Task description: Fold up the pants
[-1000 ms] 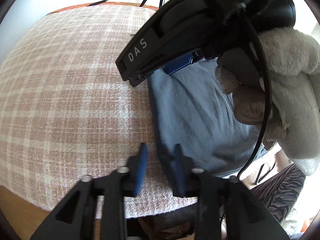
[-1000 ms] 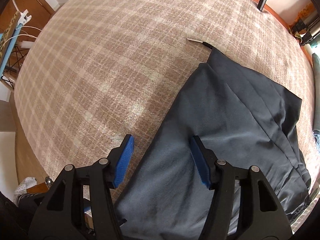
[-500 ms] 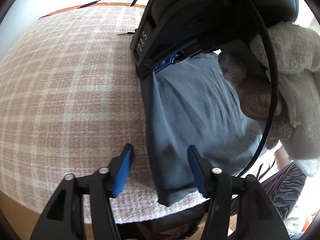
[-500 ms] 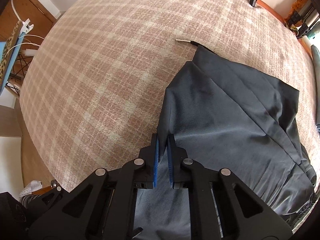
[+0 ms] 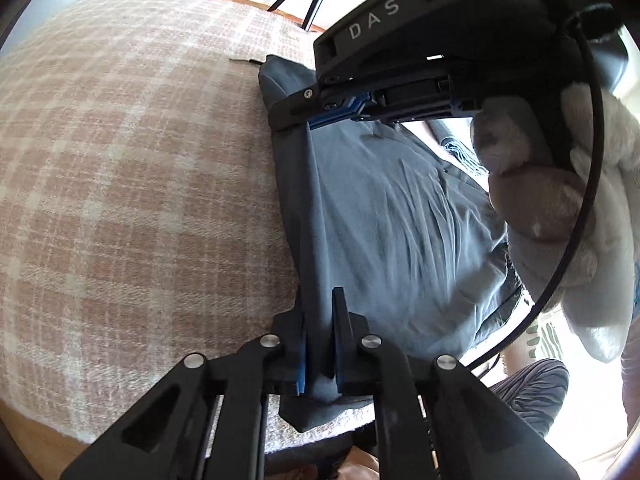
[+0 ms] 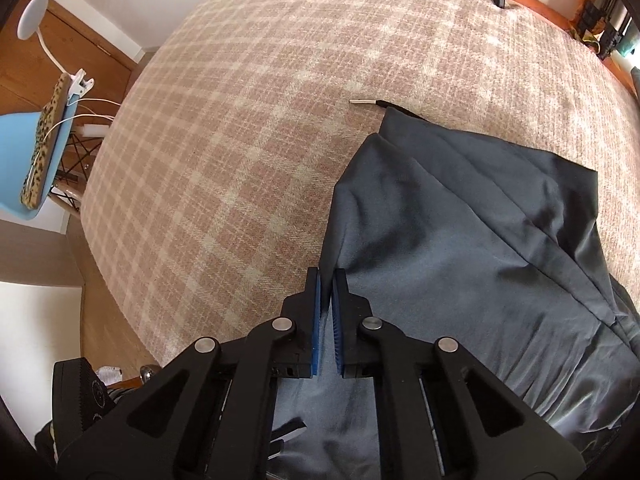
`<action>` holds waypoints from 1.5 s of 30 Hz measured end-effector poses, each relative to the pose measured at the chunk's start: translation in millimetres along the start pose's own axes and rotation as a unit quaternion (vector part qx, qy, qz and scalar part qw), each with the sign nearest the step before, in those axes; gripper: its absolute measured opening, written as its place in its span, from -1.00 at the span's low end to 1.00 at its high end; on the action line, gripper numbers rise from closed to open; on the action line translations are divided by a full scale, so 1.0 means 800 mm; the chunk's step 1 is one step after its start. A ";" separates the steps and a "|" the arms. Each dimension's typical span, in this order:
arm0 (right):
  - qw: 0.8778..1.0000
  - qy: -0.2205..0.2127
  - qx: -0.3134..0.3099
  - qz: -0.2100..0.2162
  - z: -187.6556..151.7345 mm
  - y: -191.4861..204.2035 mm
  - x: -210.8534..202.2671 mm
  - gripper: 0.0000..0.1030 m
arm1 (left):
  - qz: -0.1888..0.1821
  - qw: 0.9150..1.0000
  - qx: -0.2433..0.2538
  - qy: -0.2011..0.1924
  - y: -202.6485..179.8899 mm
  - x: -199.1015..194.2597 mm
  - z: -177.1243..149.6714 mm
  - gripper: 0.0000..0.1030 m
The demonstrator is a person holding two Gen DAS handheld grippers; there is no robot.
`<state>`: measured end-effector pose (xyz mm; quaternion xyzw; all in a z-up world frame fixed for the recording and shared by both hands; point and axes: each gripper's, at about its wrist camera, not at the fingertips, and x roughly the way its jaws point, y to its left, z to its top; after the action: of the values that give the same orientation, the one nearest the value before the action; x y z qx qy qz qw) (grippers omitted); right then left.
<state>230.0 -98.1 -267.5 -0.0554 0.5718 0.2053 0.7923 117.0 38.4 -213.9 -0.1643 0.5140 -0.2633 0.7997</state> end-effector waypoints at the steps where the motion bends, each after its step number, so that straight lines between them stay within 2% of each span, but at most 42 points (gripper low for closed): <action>1: 1.000 -0.001 -0.003 -0.008 0.003 0.009 0.001 -0.37 | 0.002 1.000 0.006 -0.005 -0.003 -0.002 0.000 -0.88; 2: 1.000 -0.002 -0.010 -0.017 0.007 0.011 -0.001 -0.09 | 0.006 1.000 0.013 -0.010 -0.008 -0.004 0.000 -0.89; 3: 0.999 -0.002 -0.017 -0.028 0.011 0.015 -0.002 -0.03 | 0.008 1.000 0.021 -0.014 -0.012 -0.005 -0.001 -0.89; 8: 0.997 0.021 -0.034 -0.061 0.033 0.034 0.019 -0.02 | 0.003 0.999 0.035 -0.019 -0.028 -0.003 0.000 -0.89; 12: 0.992 0.030 -0.049 -0.111 0.042 0.045 0.044 -0.02 | -0.003 0.999 0.039 -0.024 -0.038 0.001 0.002 -0.91; 14: 0.992 0.031 -0.048 -0.114 0.044 0.047 0.051 -0.03 | -0.007 0.999 0.044 -0.026 -0.042 0.001 0.001 -0.92; 15: 0.992 0.030 -0.047 -0.116 0.044 0.047 0.054 -0.07 | -0.006 0.998 0.048 -0.027 -0.049 0.004 0.002 -0.92; 17: 0.990 0.028 -0.050 -0.130 0.042 0.046 0.056 -0.47 | -0.005 0.998 0.053 -0.027 -0.053 0.004 0.004 -0.92; 18: 0.990 0.024 -0.049 -0.131 0.041 0.044 0.054 -0.53 | -0.005 0.998 0.054 -0.026 -0.055 0.005 0.002 -0.92; 20: 0.993 0.015 -0.037 -0.108 0.038 0.034 0.045 -0.80 | -0.008 0.998 0.052 -0.026 -0.058 0.006 0.001 -0.95; 26: 0.999 -0.037 -0.002 -0.028 0.017 0.001 -0.011 -0.89 | -0.017 0.997 0.071 -0.037 -0.077 -0.006 -0.002 -0.96; 29: 0.998 -0.062 0.005 -0.008 0.004 -0.013 -0.041 -0.90 | -0.023 0.994 0.097 -0.043 -0.105 -0.012 -0.005 -0.96; 37: 0.992 -0.119 0.032 0.009 -0.024 -0.056 -0.112 -0.91 | -0.038 0.990 0.125 -0.045 -0.166 -0.002 -0.004 -0.96; 45: 0.985 -0.161 0.067 0.010 -0.073 -0.134 -0.164 -0.91 | -0.054 0.984 0.165 -0.032 -0.228 0.020 -0.001 -0.97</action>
<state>186.0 -249.0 -181.6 0.0371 0.4502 0.1805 0.8737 75.3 -118.4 -129.2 -0.0665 0.4279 -0.3820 0.8164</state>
